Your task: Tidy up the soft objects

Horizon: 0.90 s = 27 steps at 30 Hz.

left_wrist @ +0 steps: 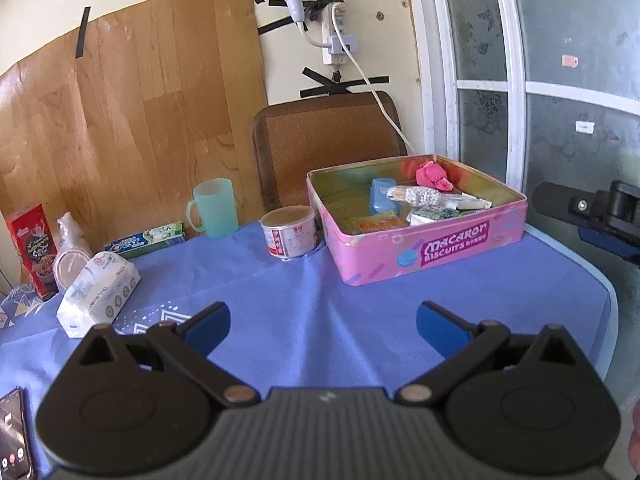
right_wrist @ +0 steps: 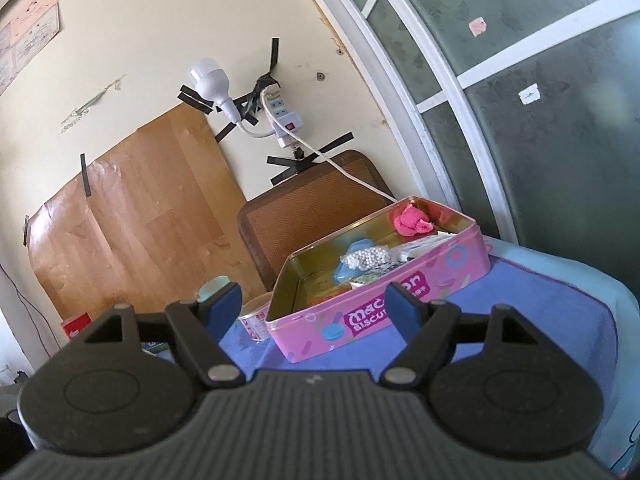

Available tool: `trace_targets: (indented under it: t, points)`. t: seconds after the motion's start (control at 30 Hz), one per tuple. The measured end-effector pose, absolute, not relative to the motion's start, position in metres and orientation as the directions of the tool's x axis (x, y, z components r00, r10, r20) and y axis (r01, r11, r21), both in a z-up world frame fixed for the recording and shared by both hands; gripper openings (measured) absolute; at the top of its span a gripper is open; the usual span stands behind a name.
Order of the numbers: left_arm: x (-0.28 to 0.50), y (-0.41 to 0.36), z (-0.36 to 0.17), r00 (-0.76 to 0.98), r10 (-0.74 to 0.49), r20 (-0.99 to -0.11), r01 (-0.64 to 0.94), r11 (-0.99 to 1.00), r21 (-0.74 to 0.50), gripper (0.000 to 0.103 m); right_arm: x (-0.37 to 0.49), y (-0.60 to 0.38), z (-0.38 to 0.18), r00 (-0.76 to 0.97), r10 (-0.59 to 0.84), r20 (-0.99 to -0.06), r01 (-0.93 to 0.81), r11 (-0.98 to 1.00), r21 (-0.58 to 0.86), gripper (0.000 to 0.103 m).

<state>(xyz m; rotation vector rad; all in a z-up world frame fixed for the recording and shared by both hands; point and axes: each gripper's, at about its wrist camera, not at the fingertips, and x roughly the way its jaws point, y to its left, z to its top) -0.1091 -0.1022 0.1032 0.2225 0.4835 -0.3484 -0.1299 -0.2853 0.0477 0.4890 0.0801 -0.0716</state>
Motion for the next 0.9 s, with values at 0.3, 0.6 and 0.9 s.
trace_targets:
  t: [0.3,0.6,0.9]
  points:
    - [-0.124,-0.091,0.107,0.837,-0.272,-0.475,0.363,0.925,0.110,0.103,-0.151,-0.270,0.058,0.998,-0.064,-0.010,0.063,0.906,0.418,0.083]
    - [-0.126,-0.080,0.107,0.847,-0.254,-0.467,0.338,0.935,0.104,0.103,-0.143,-0.260,0.054,0.999,-0.006,-0.036,0.020,0.913,0.407,0.083]
    - [-0.118,-0.068,0.096,0.832,-0.234,-0.503,0.311,0.948,0.072,0.103,-0.131,-0.252,0.045,0.993,0.061,-0.103,-0.014,0.915,0.403,0.083]
